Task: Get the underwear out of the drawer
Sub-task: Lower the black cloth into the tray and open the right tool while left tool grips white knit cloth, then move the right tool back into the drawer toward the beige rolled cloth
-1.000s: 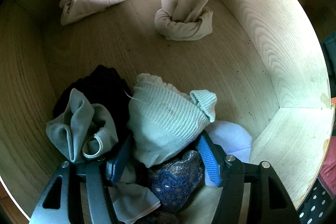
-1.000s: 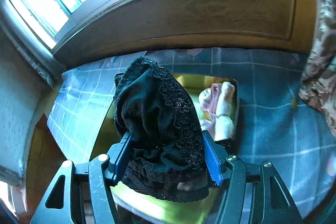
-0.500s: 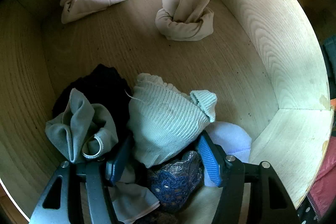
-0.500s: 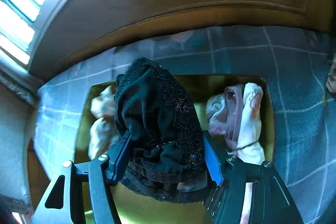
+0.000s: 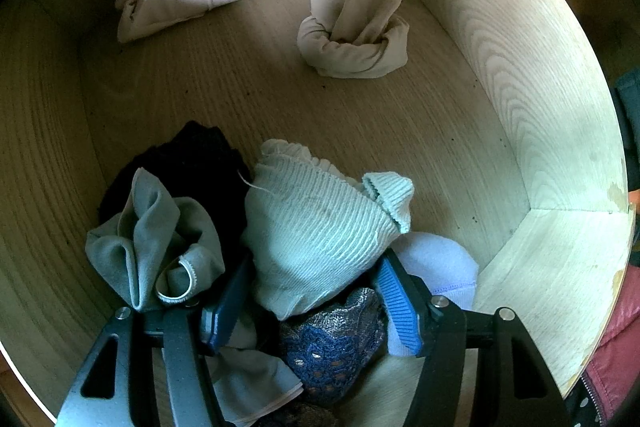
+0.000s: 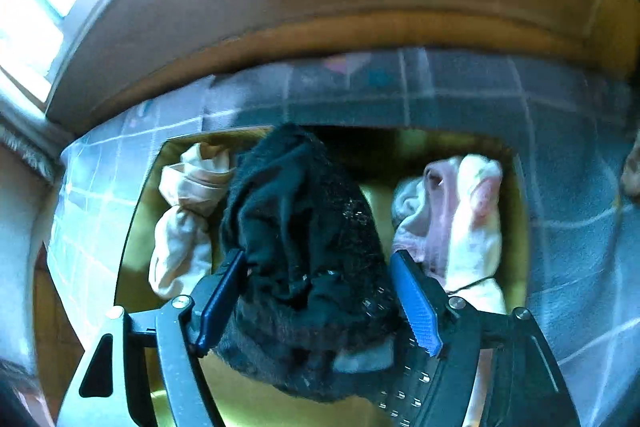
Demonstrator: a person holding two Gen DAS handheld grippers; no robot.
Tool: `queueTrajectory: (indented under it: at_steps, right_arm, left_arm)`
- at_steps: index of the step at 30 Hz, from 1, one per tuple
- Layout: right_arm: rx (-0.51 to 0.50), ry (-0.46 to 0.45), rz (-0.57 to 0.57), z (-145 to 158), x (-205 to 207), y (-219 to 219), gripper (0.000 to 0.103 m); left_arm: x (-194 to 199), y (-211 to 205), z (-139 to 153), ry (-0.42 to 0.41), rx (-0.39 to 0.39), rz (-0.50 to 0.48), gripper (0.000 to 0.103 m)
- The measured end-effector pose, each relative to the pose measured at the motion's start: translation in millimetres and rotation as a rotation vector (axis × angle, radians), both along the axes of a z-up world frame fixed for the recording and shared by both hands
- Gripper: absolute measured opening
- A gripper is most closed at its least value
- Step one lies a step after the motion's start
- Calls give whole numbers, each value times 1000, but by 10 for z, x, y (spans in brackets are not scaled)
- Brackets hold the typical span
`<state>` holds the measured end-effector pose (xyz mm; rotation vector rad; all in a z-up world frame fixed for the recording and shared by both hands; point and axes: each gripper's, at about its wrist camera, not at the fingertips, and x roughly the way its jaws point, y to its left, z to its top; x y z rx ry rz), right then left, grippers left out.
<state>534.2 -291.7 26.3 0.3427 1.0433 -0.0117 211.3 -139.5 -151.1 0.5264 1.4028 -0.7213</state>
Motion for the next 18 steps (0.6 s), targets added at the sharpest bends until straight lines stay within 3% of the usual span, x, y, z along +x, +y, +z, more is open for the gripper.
queueTrajectory:
  at_steps: [7,11,18]
  right_arm:
    - [-48,-51,75,313,-671,24,75]
    - [-133,-108,176,438,-1365,127,75]
    - [-213,-127,286,255,-2550,230,75]
  left_arm:
    - [15,0,-7,2,1,-4,64]
    - [26,0,-7,5,1,-5,64]
    - [33,-9,-10,4,5,-6,64]
